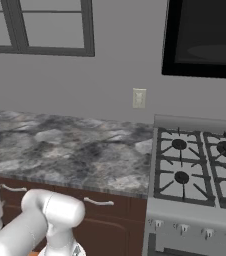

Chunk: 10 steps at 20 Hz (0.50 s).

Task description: Take the tongs from the drawer on the left and place them on the dining counter next to the tray containing the hot dog.

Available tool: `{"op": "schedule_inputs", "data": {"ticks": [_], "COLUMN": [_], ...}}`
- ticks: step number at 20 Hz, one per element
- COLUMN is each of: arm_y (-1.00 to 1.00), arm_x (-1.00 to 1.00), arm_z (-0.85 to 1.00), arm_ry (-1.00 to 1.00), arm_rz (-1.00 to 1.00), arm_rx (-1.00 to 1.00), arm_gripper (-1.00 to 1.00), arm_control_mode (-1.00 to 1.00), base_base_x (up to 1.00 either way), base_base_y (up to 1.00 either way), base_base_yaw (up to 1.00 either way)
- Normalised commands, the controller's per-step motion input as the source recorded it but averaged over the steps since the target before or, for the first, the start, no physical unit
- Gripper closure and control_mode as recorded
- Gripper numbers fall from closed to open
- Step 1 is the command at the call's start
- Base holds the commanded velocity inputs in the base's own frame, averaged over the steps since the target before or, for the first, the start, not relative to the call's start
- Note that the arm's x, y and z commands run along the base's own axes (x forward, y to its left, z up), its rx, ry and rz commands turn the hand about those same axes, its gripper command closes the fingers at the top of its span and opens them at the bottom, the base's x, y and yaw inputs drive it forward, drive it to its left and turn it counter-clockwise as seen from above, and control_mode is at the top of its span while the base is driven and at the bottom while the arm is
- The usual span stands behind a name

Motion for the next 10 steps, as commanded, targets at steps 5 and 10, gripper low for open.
{"op": "schedule_inputs", "data": {"ticks": [5, 10], "arm_y": [0.0, 0.07], "arm_x": [0.36, 0.32], "arm_z": [-0.26, -0.37], "arm_ry": [-0.06, -0.09], "arm_rz": [0.0, 0.0], "arm_rx": [0.0, 0.0], "arm_gripper": [-1.0, -1.0], "arm_control_mode": [-1.0, -1.0], "base_base_x": [0.0, 0.0], "base_base_y": [0.0, 0.0], "base_base_yaw": [0.0, 0.0]}}
